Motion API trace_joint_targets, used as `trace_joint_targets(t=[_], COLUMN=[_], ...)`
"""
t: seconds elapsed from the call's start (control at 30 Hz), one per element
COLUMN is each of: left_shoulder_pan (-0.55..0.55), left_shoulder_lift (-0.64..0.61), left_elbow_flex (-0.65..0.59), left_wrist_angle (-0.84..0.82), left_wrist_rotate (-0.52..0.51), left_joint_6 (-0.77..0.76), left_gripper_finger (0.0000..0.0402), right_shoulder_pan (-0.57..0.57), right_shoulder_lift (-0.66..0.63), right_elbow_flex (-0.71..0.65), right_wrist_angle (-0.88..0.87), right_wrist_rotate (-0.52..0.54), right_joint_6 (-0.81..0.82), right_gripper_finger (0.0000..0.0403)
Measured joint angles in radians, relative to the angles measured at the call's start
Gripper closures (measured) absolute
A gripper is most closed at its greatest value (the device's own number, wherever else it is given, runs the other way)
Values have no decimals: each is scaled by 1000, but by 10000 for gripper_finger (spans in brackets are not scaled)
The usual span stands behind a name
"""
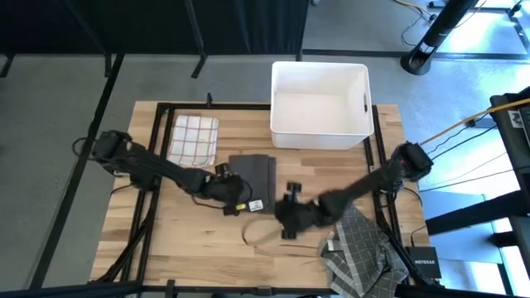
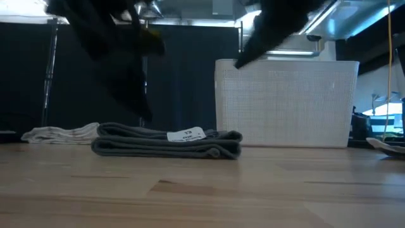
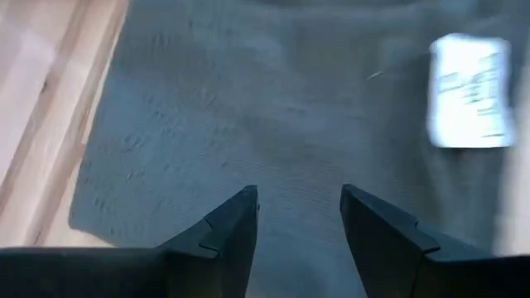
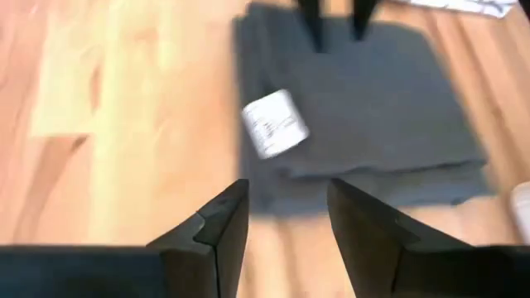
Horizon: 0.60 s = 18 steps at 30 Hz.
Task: Fold towel
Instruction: Fold the grey towel and put beside the white towel
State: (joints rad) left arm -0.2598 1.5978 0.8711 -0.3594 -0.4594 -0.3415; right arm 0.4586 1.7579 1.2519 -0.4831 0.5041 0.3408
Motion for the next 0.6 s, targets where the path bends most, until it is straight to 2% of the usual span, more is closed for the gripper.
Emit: trace_joint_targets(t=[0.17, 0.33, 0.4, 0.53, 0.6], left_shoulder_pan=[86, 197, 251, 365, 422], left_shoulder_lift=[117, 158, 157, 154, 156], left_elbow_flex=[-1, 5, 1, 1, 1], left_wrist_angle=[8, -11, -24, -62, -52], left_wrist_rotate=[6, -88, -141, -147, -154], left_joint_6=[27, 11, 4, -18, 31], left_gripper_finger=[235, 235, 235, 235, 235], right_shoulder_pan=[128, 195, 203, 202, 202], right_shoulder_lift=[30, 72, 88, 103, 104], right_elbow_flex=[-119, -187, -195, -196, -196], right_wrist_angle=[182, 299, 319, 325, 328], right_wrist_rotate=[146, 239, 253, 241, 241], right_joint_6=[127, 182, 187, 190, 188], right_gripper_finger=[236, 236, 236, 236, 236])
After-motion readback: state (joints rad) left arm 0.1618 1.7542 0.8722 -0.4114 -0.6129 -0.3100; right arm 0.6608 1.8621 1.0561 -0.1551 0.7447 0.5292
